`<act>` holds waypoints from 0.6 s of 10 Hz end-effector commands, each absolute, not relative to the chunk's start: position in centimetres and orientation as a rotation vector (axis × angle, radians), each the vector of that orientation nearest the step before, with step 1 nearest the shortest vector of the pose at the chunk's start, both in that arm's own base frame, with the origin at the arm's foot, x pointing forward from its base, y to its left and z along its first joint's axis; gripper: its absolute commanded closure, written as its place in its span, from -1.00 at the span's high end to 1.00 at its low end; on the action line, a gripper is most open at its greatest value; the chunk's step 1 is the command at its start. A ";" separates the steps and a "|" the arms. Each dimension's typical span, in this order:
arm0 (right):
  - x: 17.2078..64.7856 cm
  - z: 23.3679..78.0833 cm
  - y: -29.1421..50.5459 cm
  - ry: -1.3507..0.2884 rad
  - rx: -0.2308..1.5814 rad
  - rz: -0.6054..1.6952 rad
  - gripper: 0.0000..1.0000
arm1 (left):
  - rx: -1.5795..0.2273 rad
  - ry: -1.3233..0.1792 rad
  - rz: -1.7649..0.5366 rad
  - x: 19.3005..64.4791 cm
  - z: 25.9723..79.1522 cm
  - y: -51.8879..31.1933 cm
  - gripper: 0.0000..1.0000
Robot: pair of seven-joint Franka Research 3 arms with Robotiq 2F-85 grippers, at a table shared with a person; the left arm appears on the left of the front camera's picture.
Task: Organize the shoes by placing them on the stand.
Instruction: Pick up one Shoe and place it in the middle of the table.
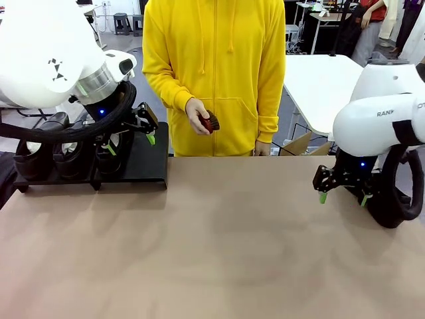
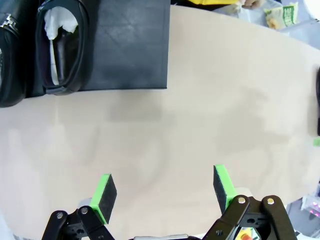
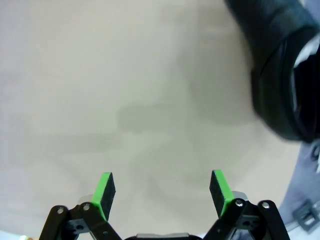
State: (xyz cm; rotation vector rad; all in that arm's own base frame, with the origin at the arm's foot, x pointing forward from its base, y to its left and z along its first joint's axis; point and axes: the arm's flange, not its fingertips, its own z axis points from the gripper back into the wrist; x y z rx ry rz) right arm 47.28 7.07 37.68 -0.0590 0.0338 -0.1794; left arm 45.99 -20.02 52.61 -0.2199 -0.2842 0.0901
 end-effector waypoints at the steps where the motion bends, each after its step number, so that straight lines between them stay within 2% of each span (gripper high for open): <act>1: 49.4 38.6 4.6 -0.075 -0.116 -0.116 1.00 | -0.203 -0.294 0.082 46.0 53.1 -20.3 1.00; 2: 50.1 38.9 3.4 -0.103 -0.175 -0.047 1.00 | -0.203 -0.294 0.082 46.0 53.1 -20.3 1.00; 5: 50.1 38.9 1.1 -0.149 -0.162 0.093 1.00 | -0.203 -0.294 0.082 46.0 53.1 -20.3 1.00; 6: 50.3 38.6 0.3 -0.155 -0.135 0.076 1.00 | -0.203 -0.294 0.082 46.0 53.1 -20.3 1.00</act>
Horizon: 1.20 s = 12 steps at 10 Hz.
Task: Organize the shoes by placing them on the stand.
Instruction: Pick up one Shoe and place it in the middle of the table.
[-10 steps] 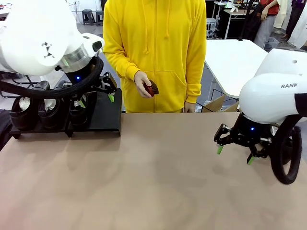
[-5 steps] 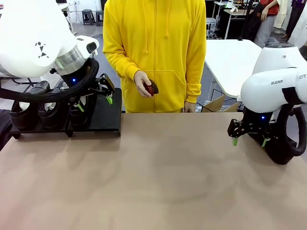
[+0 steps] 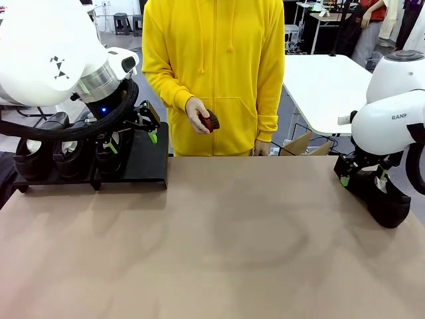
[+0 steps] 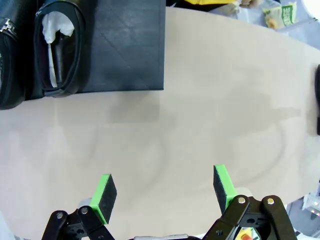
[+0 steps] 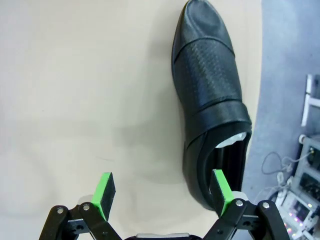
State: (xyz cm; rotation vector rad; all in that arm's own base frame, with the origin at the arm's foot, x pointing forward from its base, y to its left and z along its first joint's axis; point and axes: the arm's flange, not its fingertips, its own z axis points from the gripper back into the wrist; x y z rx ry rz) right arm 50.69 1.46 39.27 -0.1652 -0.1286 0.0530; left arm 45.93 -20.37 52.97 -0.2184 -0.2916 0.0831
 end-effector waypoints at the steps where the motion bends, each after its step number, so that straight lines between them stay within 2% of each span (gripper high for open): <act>1: 50.6 39.4 2.1 -0.111 -0.170 0.032 1.00 | -0.203 -0.294 0.082 46.0 53.1 -20.3 1.00; 3: 50.7 39.2 1.3 -0.127 -0.165 0.053 1.00 | -0.203 -0.294 0.082 46.0 53.1 -20.3 1.00; 5: 50.6 37.5 0.4 -0.117 -0.154 0.179 1.00 | -0.203 -0.294 0.082 46.0 53.1 -20.3 1.00; 12: 52.5 33.9 -1.3 -0.085 -0.121 0.181 1.00 | -0.203 -0.294 0.082 46.0 53.1 -20.3 1.00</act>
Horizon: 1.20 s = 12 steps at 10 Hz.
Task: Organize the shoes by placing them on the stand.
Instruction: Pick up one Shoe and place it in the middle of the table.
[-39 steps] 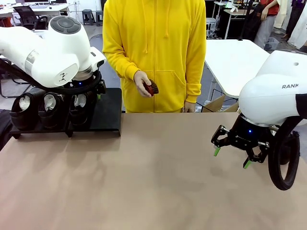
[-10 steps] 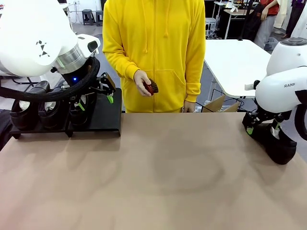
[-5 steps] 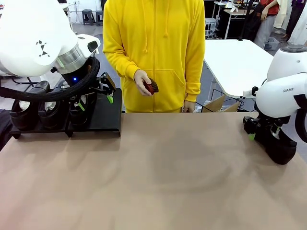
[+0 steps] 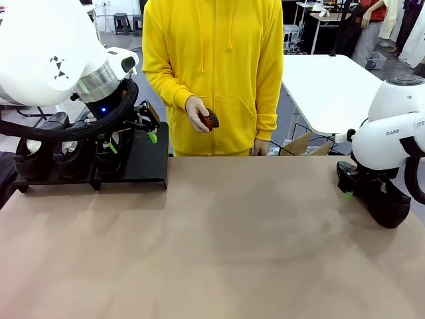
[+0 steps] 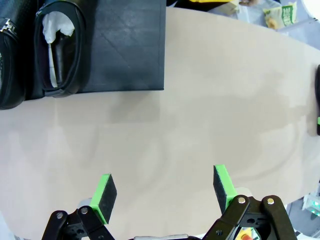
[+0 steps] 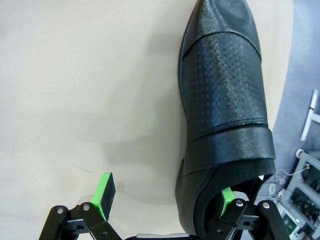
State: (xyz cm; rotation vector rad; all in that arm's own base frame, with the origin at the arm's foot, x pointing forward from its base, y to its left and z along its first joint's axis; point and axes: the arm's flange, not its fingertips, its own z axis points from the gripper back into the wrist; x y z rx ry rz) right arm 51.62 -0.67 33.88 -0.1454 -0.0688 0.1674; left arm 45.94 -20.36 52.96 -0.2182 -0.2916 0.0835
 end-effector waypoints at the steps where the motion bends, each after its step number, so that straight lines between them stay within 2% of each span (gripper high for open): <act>1: 52.8 33.4 -1.4 -0.065 -0.119 0.179 1.00 | -0.203 -0.294 0.082 46.0 53.1 -20.3 1.00; 3: 53.1 32.4 -1.8 -0.039 -0.085 0.160 1.00 | -0.203 -0.294 0.082 46.0 53.1 -20.3 1.00; 4: 53.1 32.3 -2.1 -0.024 -0.099 0.135 0.68 | -0.203 -0.294 0.082 46.0 53.1 -20.3 1.00; 8: 53.1 32.3 -2.8 -0.009 -0.111 0.093 -0.92 | -0.203 -0.294 0.082 46.0 53.1 -20.3 1.00; 9: 53.0 32.4 -2.9 -0.007 -0.113 0.085 -1.00 | -0.203 -0.294 0.082 46.0 53.1 -20.3 1.00; 12: 52.9 32.5 -3.2 -0.001 -0.118 0.074 -1.00 | -0.203 -0.294 0.082 46.0 53.1 -20.3 1.00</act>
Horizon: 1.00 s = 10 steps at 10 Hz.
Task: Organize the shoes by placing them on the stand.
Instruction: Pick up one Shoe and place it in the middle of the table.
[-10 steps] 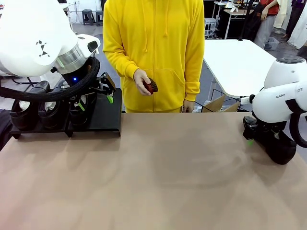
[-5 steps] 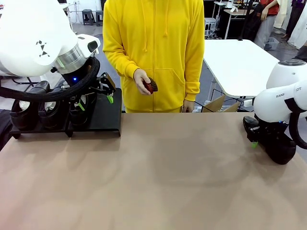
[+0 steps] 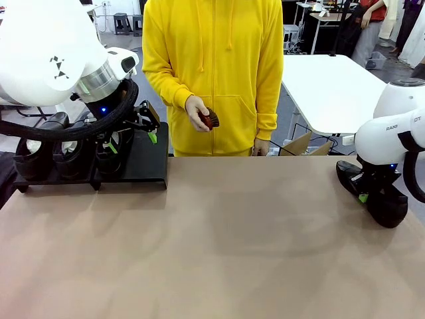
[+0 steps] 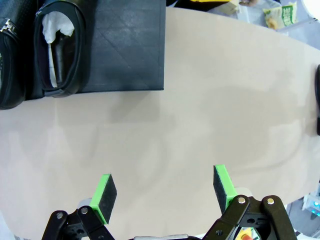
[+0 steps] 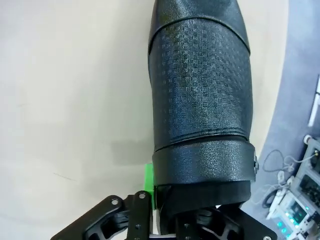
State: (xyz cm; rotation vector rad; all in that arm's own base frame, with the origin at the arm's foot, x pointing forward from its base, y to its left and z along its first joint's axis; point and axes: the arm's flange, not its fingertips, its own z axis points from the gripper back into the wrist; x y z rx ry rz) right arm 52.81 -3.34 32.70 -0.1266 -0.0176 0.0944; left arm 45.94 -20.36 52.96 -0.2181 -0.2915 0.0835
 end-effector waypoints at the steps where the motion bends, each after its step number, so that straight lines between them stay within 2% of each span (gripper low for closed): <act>1: 52.9 32.7 -3.3 0.004 -0.130 0.064 -1.00 | -0.203 -0.294 0.082 46.0 53.1 -20.3 1.00; 4: 53.1 34.9 -2.8 0.055 -0.158 -0.059 -1.00 | -0.203 -0.294 0.082 46.0 53.1 -20.3 1.00; 5: 52.3 37.3 -1.9 0.023 -0.098 -0.103 -1.00 | -0.203 -0.294 0.082 46.0 53.1 -20.3 1.00; 7: 48.9 43.5 3.5 -0.083 0.064 -0.122 -1.00 | -0.203 -0.294 0.082 46.0 53.1 -20.3 1.00; 9: 44.9 46.8 10.5 -0.173 0.184 -0.133 -1.00 | -0.203 -0.294 0.082 46.0 53.1 -20.3 1.00; 10: 42.4 47.6 15.2 -0.171 0.176 -0.078 -1.00 | -0.203 -0.294 0.082 46.0 53.1 -20.3 1.00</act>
